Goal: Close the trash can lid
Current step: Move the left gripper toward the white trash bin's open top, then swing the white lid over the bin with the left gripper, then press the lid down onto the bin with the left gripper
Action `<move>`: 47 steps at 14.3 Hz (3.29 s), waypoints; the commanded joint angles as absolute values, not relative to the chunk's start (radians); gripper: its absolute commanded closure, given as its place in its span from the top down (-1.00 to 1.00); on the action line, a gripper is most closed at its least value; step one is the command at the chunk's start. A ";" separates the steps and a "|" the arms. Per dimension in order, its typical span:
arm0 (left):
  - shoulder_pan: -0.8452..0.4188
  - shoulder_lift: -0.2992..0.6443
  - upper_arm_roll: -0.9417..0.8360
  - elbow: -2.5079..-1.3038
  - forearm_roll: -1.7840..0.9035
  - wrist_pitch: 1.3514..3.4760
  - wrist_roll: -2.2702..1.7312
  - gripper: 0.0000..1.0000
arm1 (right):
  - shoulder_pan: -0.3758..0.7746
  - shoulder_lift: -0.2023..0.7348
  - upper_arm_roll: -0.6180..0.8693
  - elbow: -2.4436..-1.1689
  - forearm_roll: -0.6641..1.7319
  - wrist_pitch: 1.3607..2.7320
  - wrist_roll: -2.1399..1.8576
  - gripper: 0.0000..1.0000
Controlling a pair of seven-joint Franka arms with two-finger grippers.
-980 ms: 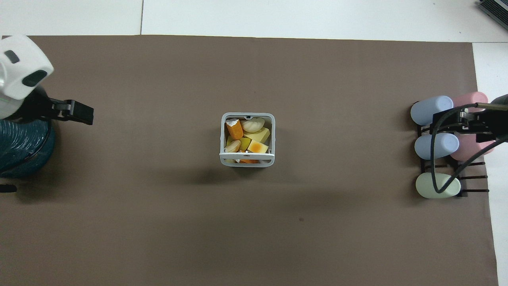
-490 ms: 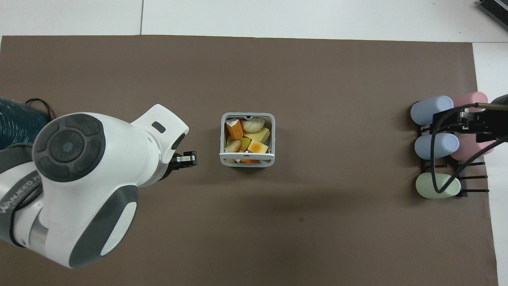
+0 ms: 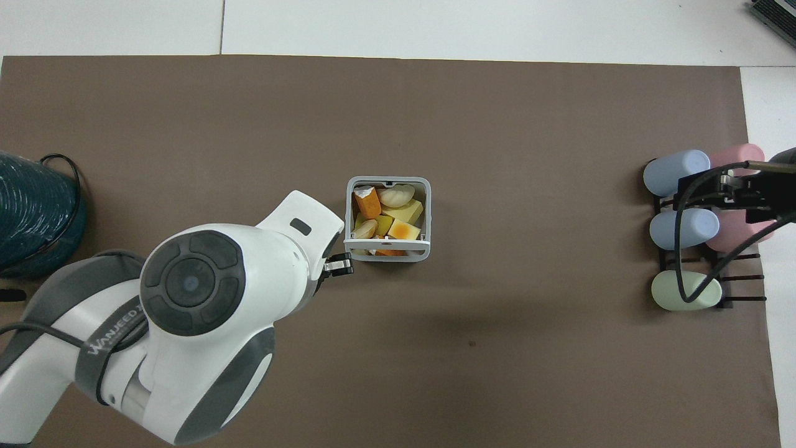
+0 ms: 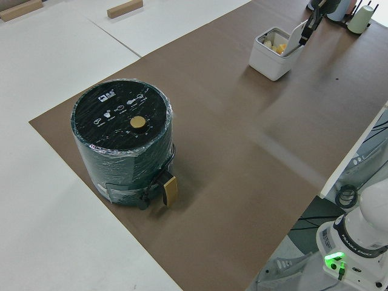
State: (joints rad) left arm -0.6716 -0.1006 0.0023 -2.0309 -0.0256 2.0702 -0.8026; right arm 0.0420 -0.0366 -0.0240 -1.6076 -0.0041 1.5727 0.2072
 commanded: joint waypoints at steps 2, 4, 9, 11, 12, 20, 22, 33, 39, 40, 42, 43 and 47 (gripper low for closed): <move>-0.713 -0.080 0.018 -2.060 -0.038 2.184 -0.886 -0.55 | 0.043 -0.052 -0.032 -1.620 0.009 1.563 0.183 1.00; -0.719 -0.069 0.018 -2.060 -0.044 2.238 -0.894 -0.65 | 0.044 -0.052 -0.032 -1.620 0.009 1.563 0.183 1.00; -0.700 0.003 0.020 -2.049 -0.089 2.439 -0.911 -0.67 | 0.043 -0.052 -0.032 -1.620 0.009 1.563 0.183 1.00; -0.684 0.035 0.020 -2.046 -0.090 2.511 -0.926 -0.67 | 0.043 -0.052 -0.032 -1.620 0.009 1.563 0.183 1.00; -0.678 0.049 0.020 -2.040 -0.101 2.543 -0.931 -0.67 | 0.044 -0.052 -0.032 -1.620 0.009 1.563 0.183 1.00; -0.637 0.118 0.021 -2.005 -0.160 2.660 -0.927 -0.74 | 0.044 -0.052 -0.032 -1.620 0.009 1.563 0.183 1.00; -0.637 0.124 0.021 -2.005 -0.161 2.663 -0.927 -0.75 | 0.044 -0.052 -0.032 -1.620 0.009 1.563 0.183 1.00; -0.650 0.229 0.021 -1.971 -0.160 2.723 -0.930 -0.75 | 0.044 -0.052 -0.032 -1.620 0.009 1.562 0.183 1.00; -0.670 0.264 0.020 -1.971 -0.160 2.726 -0.923 -0.75 | 0.044 -0.052 -0.032 -1.620 0.009 1.563 0.183 1.00; -0.670 0.273 0.020 -1.971 -0.160 2.724 -0.922 -0.75 | 0.044 -0.052 -0.032 -1.620 0.009 1.563 0.183 1.00; -0.673 0.281 0.020 -1.971 -0.160 2.724 -0.919 -0.75 | 0.044 -0.052 -0.032 -1.620 0.009 1.562 0.183 1.00; -0.681 0.291 0.021 -1.971 -0.158 2.726 -0.919 -0.75 | 0.043 -0.052 -0.032 -1.620 0.009 1.562 0.183 1.00; -0.683 0.293 0.021 -1.961 -0.152 2.705 -0.919 -0.75 | 0.043 -0.052 -0.032 -1.620 0.009 1.563 0.183 1.00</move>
